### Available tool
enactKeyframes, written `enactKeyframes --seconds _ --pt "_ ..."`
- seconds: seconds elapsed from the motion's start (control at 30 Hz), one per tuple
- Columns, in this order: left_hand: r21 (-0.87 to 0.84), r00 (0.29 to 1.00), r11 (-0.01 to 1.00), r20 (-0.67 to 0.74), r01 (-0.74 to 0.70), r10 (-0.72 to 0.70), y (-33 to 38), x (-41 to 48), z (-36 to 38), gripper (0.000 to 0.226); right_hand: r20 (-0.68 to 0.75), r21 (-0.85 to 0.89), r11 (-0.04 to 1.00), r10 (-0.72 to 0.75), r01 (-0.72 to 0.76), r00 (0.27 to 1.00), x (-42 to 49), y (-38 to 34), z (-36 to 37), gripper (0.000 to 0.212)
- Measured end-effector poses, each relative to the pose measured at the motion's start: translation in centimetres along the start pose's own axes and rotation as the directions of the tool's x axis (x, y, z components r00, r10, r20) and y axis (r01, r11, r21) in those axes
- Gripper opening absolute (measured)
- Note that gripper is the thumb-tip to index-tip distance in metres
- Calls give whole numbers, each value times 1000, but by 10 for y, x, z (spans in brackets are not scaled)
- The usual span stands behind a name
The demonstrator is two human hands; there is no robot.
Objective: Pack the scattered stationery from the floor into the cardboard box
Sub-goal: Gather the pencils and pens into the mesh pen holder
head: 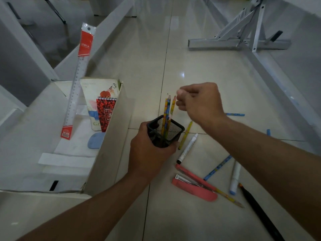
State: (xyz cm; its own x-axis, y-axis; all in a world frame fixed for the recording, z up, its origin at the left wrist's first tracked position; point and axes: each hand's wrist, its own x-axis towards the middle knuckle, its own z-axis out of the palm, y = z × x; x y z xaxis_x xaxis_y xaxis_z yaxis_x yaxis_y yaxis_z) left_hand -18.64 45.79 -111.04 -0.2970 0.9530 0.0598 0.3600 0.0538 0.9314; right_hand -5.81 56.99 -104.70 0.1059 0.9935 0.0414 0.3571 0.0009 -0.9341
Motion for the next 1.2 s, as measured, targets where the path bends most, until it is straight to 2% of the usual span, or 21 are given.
enactKeyframes --seconds 0.1,0.23,0.37,0.47,0.53,0.63,0.7,0.77,0.87,1.03,1.2 --pt "1 1000 1000 0 -3 3 0 0 -1 72 -71 -47 990 128 -131 989 13 23 -18 12" --pt "-14 1000 1000 -19 -4 3 2 0 -1 68 -82 -287 930 214 -228 973 15 73 -30 15" --pt "-10 999 1000 -29 -27 27 6 3 2 66 -104 -487 840 219 -242 970 10 95 -40 18" --pt "-6 999 1000 -27 -28 28 5 4 5 68 -90 -551 798 233 -243 968 12 101 -43 28" --pt "-19 999 1000 -45 -23 22 3 6 5 71 -33 -595 781 212 -190 977 19 104 -43 42" --pt "-3 998 999 -59 -35 35 4 10 5 70 57 -646 741 287 -184 956 32 109 -42 62" --pt "13 997 999 -72 -37 37 3 13 5 71 68 -671 714 326 -199 943 37 110 -41 59" --pt "18 996 999 -82 -33 35 2 15 4 72 28 -672 714 290 -197 956 38 110 -39 43" --pt "3 994 1000 -104 -29 29 -1 16 1 74 -135 -623 736 232 -265 963 39 110 -36 23" --pt "25 994 999 -100 -48 50 -1 16 3 75 -365 -542 694 314 -474 876 45 101 -38 25" --pt "41 995 998 -88 -47 51 5 16 3 74 -420 -320 721 473 -614 774 51 94 -53 25"
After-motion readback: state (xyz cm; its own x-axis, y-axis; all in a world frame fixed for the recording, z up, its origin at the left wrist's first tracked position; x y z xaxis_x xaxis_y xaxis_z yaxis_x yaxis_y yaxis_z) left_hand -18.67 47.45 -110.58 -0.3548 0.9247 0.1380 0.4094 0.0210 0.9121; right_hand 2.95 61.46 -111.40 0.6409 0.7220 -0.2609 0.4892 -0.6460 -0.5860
